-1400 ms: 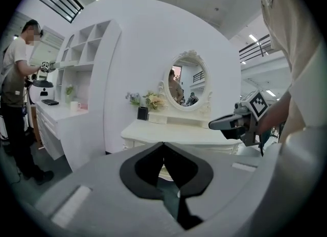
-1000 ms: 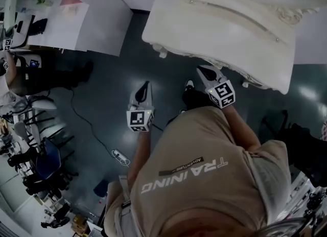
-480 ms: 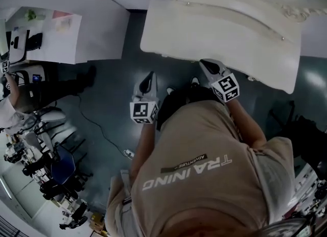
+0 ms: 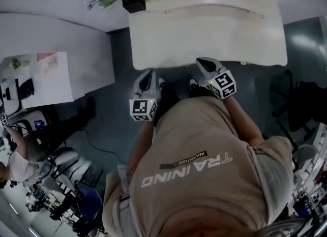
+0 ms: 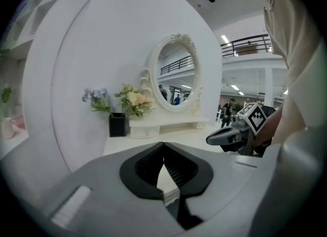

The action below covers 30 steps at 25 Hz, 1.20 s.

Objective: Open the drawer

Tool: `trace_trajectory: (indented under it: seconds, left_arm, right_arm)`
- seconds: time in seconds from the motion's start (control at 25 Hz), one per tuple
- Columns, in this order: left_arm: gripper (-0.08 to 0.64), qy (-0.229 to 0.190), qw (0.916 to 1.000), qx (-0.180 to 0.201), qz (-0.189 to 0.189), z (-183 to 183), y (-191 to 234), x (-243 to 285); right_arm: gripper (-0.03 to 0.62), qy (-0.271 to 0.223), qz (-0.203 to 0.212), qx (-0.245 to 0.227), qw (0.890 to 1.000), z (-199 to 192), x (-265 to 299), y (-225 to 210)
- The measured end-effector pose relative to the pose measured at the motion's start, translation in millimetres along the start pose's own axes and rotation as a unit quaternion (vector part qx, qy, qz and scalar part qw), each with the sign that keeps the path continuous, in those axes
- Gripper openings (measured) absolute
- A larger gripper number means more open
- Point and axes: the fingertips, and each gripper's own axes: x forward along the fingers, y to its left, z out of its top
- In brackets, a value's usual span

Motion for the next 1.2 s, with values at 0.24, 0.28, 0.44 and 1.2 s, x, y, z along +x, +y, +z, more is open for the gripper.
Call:
trace_trajectory:
  seconds: [0.24, 0.28, 0.44, 1.2]
  left_arm:
    - [0.008, -0.007, 0.9954, 0.037, -0.088, 18, 29, 12]
    - [0.008, -0.006, 0.9943, 0.04, -0.098, 17, 36, 14]
    - [0.008, 0.006, 0.9894, 0.036, -0.141, 10, 56, 27]
    - [0.008, 0.029, 0.9826, 0.06, -0.174, 18, 47, 50]
  right_arm:
    - [0.003, 0.035, -0.043, 0.028, 0.998, 5, 15, 26]
    - [0.003, 0.04, -0.045, 0.028, 0.998, 5, 20, 31]
    - [0.003, 0.051, -0.075, 0.046, 0.995, 0, 34, 37]
    - [0.003, 0.208, -0.061, 0.108, 0.97, -133, 65, 36]
